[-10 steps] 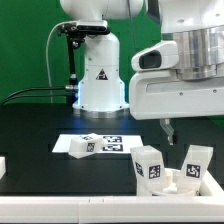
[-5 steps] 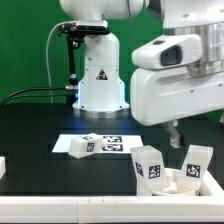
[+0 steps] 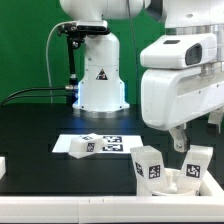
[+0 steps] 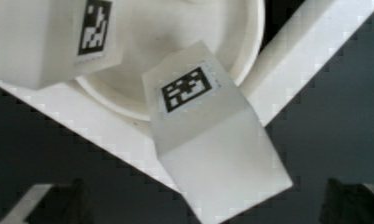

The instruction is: Assemble stool

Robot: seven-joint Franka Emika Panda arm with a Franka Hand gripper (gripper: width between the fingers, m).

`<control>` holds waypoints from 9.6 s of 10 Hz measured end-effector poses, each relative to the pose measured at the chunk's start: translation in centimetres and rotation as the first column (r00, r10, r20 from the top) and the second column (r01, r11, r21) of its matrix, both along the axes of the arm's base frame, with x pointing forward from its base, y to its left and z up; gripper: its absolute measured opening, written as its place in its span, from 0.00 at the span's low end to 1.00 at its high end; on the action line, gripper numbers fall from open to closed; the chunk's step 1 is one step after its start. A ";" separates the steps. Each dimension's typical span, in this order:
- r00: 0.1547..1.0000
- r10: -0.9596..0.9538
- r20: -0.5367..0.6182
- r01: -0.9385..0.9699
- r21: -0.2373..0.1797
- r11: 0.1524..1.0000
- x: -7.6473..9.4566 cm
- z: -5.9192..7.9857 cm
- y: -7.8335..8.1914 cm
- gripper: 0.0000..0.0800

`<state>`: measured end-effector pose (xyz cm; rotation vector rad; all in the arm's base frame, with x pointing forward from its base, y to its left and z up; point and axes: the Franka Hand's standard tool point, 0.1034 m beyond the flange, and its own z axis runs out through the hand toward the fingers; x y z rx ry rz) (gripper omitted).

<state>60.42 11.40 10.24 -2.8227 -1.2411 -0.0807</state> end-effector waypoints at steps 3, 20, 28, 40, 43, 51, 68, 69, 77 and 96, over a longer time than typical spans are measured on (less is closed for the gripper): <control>0.948 0.315 0.037 -0.311 -0.082 0.947 -0.2 -1.9 1.1 0.81; 0.793 -0.607 -0.048 0.603 -0.074 0.794 1.0 -3.0 -1.2 0.42; 0.064 -0.998 -0.029 0.994 -0.083 0.066 1.1 -3.2 -4.5 0.42; -0.081 -0.995 -0.062 0.996 -0.050 -0.078 1.1 0.9 -7.1 0.81; -0.042 -0.997 -0.061 0.998 -0.050 -0.039 1.1 0.9 -7.0 0.81; 0.291 -0.950 -0.116 0.952 -0.059 0.299 -1.1 1.0 -12.0 0.81; -0.182 -0.798 -0.575 0.827 -0.528 0.193 -13.7 -3.9 -19.3 0.81; -0.237 -0.773 -0.588 0.818 -0.551 0.168 -15.0 -4.7 -19.4 0.81; -0.323 -0.738 -0.593 0.786 -0.602 0.139 -18.5 -7.2 -19.3 0.81; -0.075 -0.886 -0.458 0.856 -0.486 0.178 -14.3 -2.7 -17.9 0.42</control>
Offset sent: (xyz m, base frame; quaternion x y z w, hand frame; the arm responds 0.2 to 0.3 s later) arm -0.0057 0.0068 -0.0236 0.0216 0.0225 -0.1135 0.9930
